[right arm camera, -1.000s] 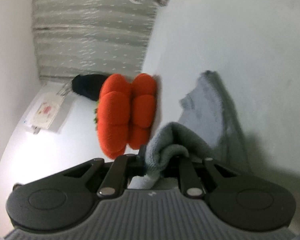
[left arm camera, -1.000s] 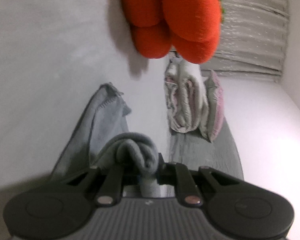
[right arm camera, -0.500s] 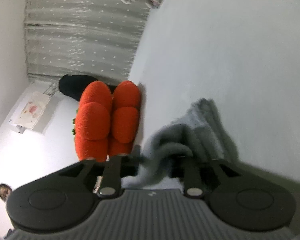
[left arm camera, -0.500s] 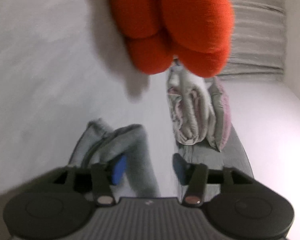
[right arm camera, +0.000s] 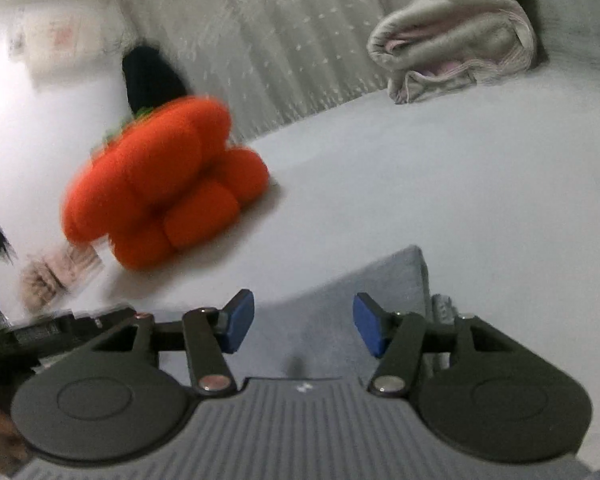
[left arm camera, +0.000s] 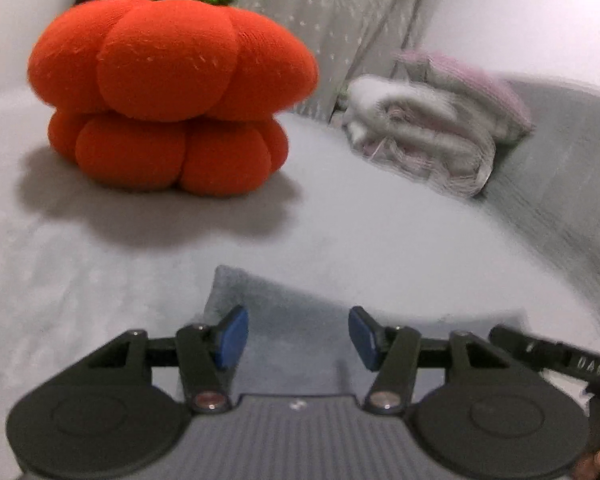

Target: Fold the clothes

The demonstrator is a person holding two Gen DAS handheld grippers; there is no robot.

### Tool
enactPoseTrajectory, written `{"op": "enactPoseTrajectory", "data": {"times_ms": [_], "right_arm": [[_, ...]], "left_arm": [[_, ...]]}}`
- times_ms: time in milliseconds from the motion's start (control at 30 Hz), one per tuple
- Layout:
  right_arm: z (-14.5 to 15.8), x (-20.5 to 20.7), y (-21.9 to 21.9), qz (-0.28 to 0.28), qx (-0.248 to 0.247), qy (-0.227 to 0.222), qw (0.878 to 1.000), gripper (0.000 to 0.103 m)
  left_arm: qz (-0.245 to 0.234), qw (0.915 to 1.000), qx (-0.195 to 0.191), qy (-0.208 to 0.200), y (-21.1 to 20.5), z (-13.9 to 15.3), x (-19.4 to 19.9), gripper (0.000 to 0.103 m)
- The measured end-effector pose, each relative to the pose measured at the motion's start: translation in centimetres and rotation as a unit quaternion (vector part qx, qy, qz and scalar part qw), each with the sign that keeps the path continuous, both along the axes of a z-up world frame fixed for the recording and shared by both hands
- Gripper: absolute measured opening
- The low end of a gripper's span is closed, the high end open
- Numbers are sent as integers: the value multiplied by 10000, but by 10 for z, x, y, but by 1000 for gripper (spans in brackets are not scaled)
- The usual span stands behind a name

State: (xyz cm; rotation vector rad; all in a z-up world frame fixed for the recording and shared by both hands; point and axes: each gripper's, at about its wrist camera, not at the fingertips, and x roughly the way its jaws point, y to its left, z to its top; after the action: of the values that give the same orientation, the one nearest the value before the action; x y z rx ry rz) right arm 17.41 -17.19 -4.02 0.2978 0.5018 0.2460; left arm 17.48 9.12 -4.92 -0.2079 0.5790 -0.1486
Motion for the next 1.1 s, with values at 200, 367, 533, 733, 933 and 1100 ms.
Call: {"op": "enactPoseTrajectory", "data": {"times_ms": [200, 367, 533, 733, 933, 1100], "right_arm": [[-30, -1, -14, -361, -266, 264, 9986, 29], [-21, -5, -19, -526, -155, 264, 9981, 24], [-1, -8, -20, -530, -389, 249, 9975, 33], [28, -21, 4, 48, -532, 150, 9985, 42], [24, -51, 42, 783, -962, 238, 9920, 42], [11, -61, 25, 760, -997, 514, 9908, 42]], "left_arm": [[-92, 9996, 165, -223, 9, -15, 3, 49], [42, 9998, 127, -170, 12, -6, -3, 50], [417, 9990, 122, 61, 15, 7, -12, 56], [143, 9998, -153, -47, 11, 30, -40, 58], [-184, 9986, -415, 255, 4, 17, -66, 59], [19, 9977, -482, 483, 24, 1, -82, 58]]}}
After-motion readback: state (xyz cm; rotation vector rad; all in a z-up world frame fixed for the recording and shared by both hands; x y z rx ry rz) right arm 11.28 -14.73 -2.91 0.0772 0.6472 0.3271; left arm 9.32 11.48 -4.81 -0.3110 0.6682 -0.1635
